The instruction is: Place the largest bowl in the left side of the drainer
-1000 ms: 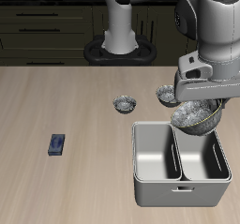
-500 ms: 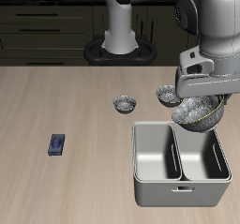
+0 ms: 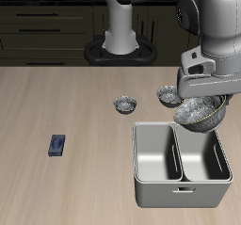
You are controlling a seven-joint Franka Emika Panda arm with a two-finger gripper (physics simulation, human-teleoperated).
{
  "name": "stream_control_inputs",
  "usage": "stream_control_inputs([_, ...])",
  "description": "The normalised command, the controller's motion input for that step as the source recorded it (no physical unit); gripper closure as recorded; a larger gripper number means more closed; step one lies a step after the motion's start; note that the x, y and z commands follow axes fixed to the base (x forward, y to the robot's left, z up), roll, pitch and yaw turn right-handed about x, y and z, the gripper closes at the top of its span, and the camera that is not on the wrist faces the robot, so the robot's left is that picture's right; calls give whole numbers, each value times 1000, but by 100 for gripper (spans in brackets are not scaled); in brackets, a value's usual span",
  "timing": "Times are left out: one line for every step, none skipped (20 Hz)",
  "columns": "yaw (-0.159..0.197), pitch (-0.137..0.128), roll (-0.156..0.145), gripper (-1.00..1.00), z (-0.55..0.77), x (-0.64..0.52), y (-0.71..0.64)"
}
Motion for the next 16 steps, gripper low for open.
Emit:
stream_control_inputs([0,-4,-1,100,3,65,-8])
stream_control_inputs([-9,3,6,100,-34,-8,1])
stream_control_inputs([5,3,20,100,-33,52,46])
stream_control_inputs([-23,10,-7,100,-10,38,3])
stream_control_inputs([-5,12,-3,100,-53,9,6])
stream_control_inputs([25,-3,39,100,-58,-30,78])
stream_control_inputs([-18,14,-13,100,-70,7,2])
stream_control_inputs([-6,11,2,100,-101,38,25])
stream_control_inputs([-6,14,-3,100,-73,31,-11])
stream_control_inputs([4,38,-28,100,-168,122,-123])
stream_control_inputs([-7,6,-25,100,-81,51,-41])
stream_control_inputs([1,23,11,100,-95,25,-29])
stream_control_inputs([2,-1,3,100,-17,-4,-2])
stream_control_inputs([-5,17,-18,100,-142,7,-74])
stream_control_inputs([-36,14,-11,100,-38,83,-74])
stream_control_inputs([39,-12,17,100,-31,26,32])
